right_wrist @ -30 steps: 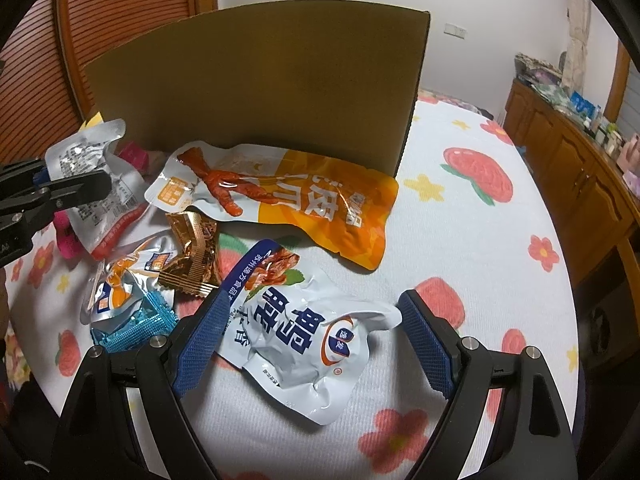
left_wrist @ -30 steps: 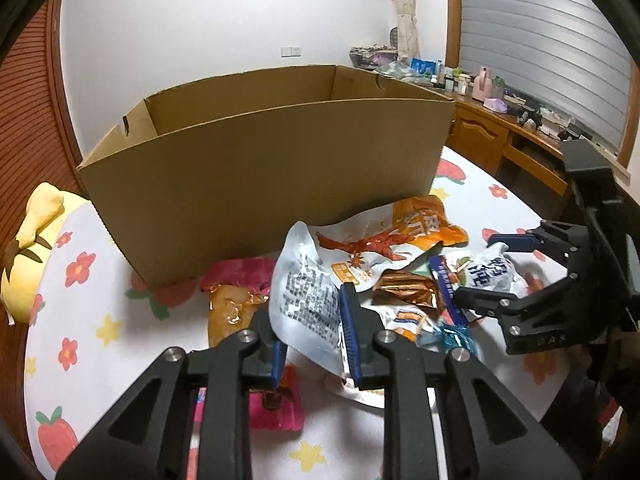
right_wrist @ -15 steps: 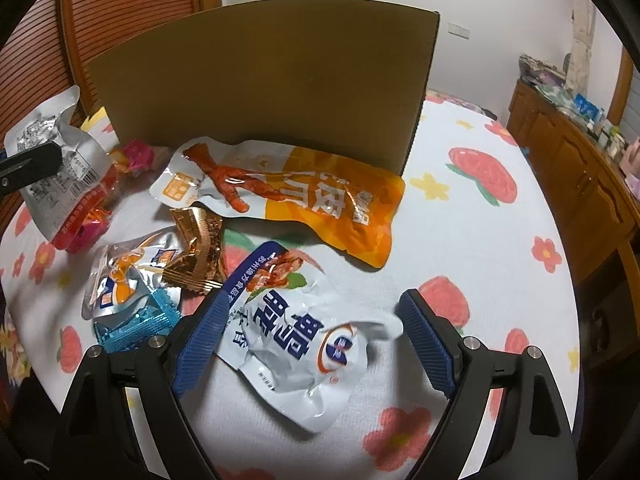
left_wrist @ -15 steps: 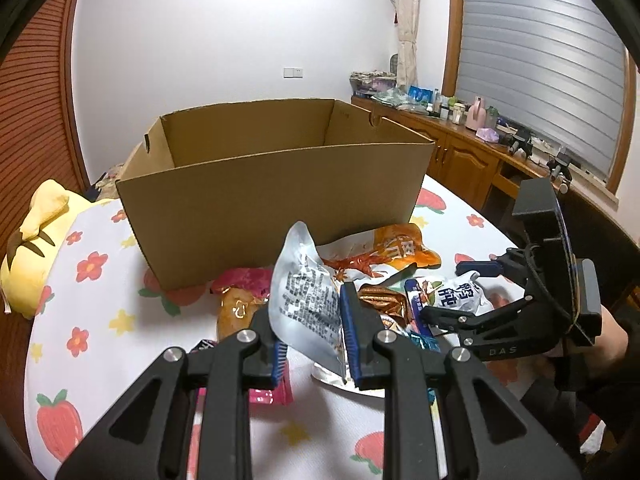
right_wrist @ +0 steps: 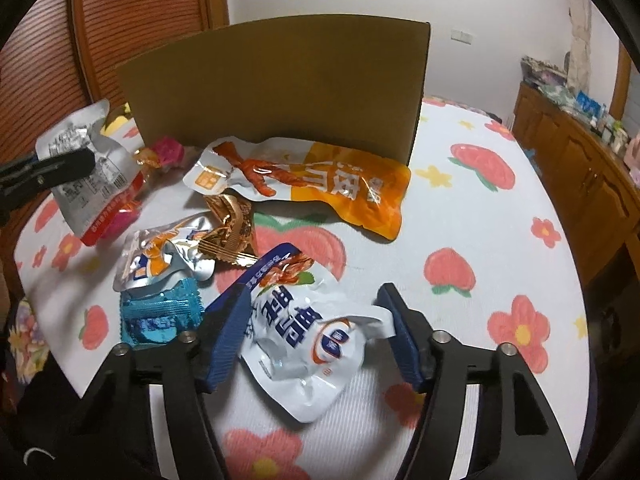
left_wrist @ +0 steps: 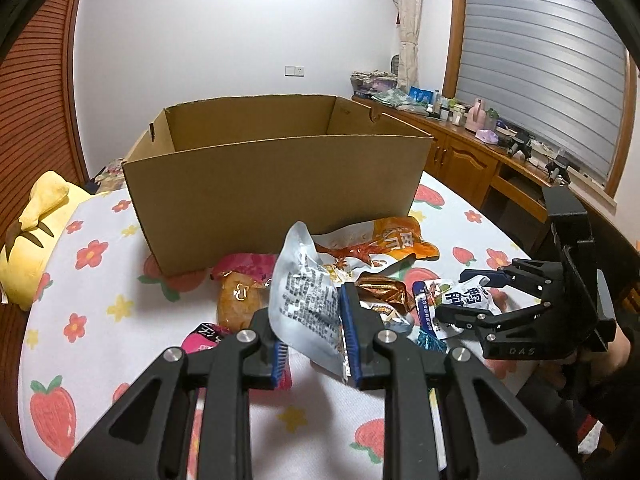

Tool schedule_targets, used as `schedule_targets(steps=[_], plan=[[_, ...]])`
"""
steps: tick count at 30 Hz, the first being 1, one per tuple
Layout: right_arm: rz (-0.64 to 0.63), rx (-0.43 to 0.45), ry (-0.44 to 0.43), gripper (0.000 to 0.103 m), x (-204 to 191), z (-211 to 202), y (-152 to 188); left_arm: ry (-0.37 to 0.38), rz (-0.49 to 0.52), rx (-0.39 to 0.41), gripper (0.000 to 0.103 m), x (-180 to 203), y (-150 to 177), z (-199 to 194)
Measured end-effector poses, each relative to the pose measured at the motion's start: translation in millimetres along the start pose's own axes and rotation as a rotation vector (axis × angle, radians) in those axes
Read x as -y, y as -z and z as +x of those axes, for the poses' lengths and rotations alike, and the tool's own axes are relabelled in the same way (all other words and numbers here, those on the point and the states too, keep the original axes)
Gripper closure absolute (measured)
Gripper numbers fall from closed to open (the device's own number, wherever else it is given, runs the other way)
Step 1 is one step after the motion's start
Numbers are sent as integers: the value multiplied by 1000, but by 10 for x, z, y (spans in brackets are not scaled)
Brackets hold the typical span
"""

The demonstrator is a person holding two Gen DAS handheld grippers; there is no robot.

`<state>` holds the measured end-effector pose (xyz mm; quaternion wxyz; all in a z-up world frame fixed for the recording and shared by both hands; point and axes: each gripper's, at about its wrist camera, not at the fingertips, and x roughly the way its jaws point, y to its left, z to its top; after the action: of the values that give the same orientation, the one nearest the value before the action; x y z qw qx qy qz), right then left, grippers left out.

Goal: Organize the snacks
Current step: 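Lower the right tool around the white duck-neck pouch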

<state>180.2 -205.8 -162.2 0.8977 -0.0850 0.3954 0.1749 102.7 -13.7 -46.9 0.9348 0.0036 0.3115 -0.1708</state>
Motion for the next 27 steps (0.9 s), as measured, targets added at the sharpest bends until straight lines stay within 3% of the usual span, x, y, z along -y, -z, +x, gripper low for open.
schedule_targets(steps=[11, 27], plan=[[-9, -30, -65, 25, 44, -50, -20, -2, 5, -4, 81, -5, 22, 14], [-178, -92, -29, 22, -130, -26, 62, 0, 5, -11, 81, 3, 43, 22]])
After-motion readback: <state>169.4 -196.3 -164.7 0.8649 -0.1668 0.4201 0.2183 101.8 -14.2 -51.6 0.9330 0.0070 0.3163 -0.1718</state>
